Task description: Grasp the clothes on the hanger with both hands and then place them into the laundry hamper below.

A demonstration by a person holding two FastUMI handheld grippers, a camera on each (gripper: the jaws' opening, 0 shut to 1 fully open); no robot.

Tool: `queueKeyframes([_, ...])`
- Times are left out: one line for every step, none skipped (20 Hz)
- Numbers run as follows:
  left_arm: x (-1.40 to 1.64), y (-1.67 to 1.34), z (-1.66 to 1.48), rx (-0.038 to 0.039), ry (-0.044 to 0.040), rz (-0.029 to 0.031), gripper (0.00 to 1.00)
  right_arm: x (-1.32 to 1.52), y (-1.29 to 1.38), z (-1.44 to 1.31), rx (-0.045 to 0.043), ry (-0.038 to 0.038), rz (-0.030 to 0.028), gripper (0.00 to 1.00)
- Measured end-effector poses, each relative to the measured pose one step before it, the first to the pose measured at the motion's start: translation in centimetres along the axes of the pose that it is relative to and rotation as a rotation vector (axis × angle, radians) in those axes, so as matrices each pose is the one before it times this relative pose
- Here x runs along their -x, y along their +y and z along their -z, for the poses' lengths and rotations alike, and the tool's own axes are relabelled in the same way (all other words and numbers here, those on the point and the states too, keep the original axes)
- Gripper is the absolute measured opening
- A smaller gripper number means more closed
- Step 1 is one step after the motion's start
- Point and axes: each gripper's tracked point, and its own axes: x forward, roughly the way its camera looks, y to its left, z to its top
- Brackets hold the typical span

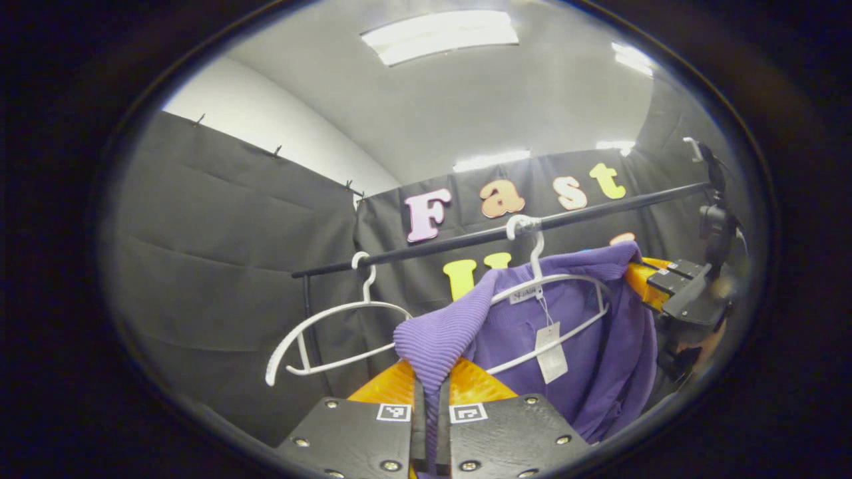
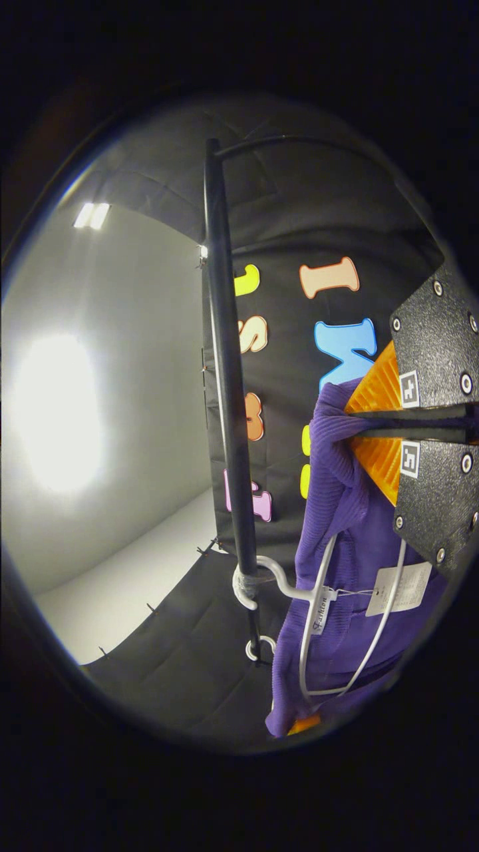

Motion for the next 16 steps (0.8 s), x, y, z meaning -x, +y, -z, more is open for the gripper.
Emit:
queueKeyframes([-0.071, 0.504, -0.524, -0.0029, -0.00924, -0.00495, 0.11, -0.355, -0.363, -0.078, 0.01583, -0.0045, 0.00844, 0.04])
queueKeyframes([-0.171, 0.681, -0.568, -0.00572, -0.01079, -0.00639, 0.1, -0.428, -0.439, -0.144, 0.01208, -0.00537, 0.00726, 0.04])
queueKeyframes([-0.252, 0.563, -0.528, -0.00549, -0.01165, -0.00456, 0.1, -0.463, -0.42, -0.16, 0.00735, -0.00545, 0.00685, 0.04])
queueKeyframes([-0.376, 0.502, -0.356, -0.00571, -0.00977, -0.00224, 0.1, -0.438, -0.335, -0.11, 0.00614, -0.00459, 0.00533, 0.04])
queueKeyframes([-0.307, 0.383, -0.246, -0.00609, -0.00255, 0.00575, 0.1, -0.397, -0.248, -0.043, 0.00595, -0.00446, 0.00308, 0.04])
queueKeyframes([-0.334, 0.368, -0.15, -0.00178, -0.00039, 0.00771, 0.1, -0.301, -0.197, 0.084, 0.00637, -0.00446, 0.00047, 0.04])
queueKeyframes([-0.381, 0.449, -0.269, 0.00282, -0.00361, 0.007, 0.06, -0.173, -0.165, 0.085, 0.00848, -0.00741, 0.0015, 0.04])
queueKeyframes([-0.522, 0.5, -0.087, 0.00287, -0.00212, 0.01, 0.06, -0.132, -0.124, 0.342, 0.01302, -0.00249, 0.00007, 0.04])
queueKeyframes([-0.596, 0.52, 0.028, 0.0008, -0.00133, 0.01046, 0.1, -0.166, -0.005, 0.583, 0.01381, 0.00474, -0.0026, 0.04])
queueKeyframes([-0.486, 0.662, -0.123, 0.00385, -0.00144, 0.00621, 0.06, -0.122, 0.188, 0.685, 0.01107, 0.00869, -0.00762, 0.04])
queueKeyframes([-0.609, 0.573, 0.062, 0.00909, 0.00256, 0.00791, 0.06, -0.179, 0.248, 0.721, 0.01071, 0.00922, -0.00667, 0.04])
queueKeyframes([-0.551, 0.315, 0.142, 0.01342, 0.00408, 0.01187, 0.06, -0.148, 0.117, 0.672, 0.00903, 0.00802, -0.00371, 0.04])
queueKeyframes([-0.501, 0.356, 0.162, 0.00684, 0.00401, 0.01082, 0.06, -0.109, 0.074, 0.609, 0.00793, 0.00758, -0.00349, 0.04])
queueKeyframes([-0.438, 0.292, 0.1, -0.00136, 0.00226, 0.01305, 0.06, -0.147, 0.074, 0.595, 0.00574, 0.01001, -0.00388, 0.04])
queueKeyframes([-0.323, 0.119, 0.034, -0.00956, 0.0015, 0.01259, 0.11, -0.15, 0.191, 0.51, 0.00059, 0.01105, -0.00585, 0.04])
queueKeyframes([-0.264, 0.028, 0.061, -0.0104, 0.00027, 0.01361, 0.11, -0.208, 0.169, 0.4, -0.00434, 0.0095, -0.0036, 0.04])
